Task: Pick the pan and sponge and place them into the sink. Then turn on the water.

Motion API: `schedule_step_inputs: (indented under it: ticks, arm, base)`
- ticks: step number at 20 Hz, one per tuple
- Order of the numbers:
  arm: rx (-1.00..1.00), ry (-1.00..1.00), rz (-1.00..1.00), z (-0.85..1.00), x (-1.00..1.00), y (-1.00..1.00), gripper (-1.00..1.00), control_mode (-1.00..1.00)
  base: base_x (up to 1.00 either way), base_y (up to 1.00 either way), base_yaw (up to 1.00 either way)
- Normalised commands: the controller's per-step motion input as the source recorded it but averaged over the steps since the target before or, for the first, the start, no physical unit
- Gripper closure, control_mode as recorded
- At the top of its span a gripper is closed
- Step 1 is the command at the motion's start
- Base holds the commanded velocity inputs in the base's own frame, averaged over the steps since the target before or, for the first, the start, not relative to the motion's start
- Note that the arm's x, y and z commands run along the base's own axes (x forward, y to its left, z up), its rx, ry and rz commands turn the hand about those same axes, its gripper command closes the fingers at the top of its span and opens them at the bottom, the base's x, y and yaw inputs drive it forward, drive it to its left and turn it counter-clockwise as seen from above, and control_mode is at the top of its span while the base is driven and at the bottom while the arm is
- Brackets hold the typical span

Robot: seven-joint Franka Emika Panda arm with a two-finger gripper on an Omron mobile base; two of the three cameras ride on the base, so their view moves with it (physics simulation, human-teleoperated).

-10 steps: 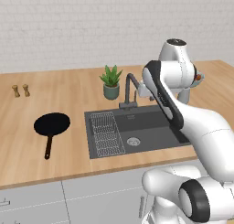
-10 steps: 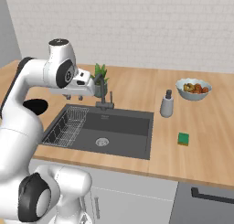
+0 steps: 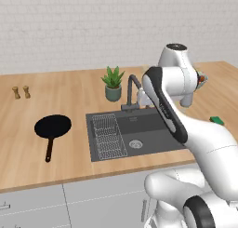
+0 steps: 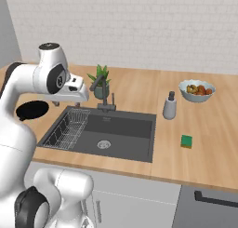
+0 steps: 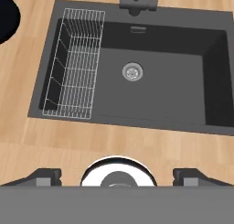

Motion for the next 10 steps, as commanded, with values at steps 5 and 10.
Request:
schedule_step_inputs:
  ticks: [5, 10]
  arm:
    - [0.0, 0.03, 0.0, -0.3, -0.26, 0.86, -1.0, -1.0]
    - [-0.02, 0.11, 0.0, -0.36, -0.03, 1.0, -1.0, -1.0]
  base:
    - [0.0, 0.0, 0.0]
    - [0.0, 0.0, 0.0]
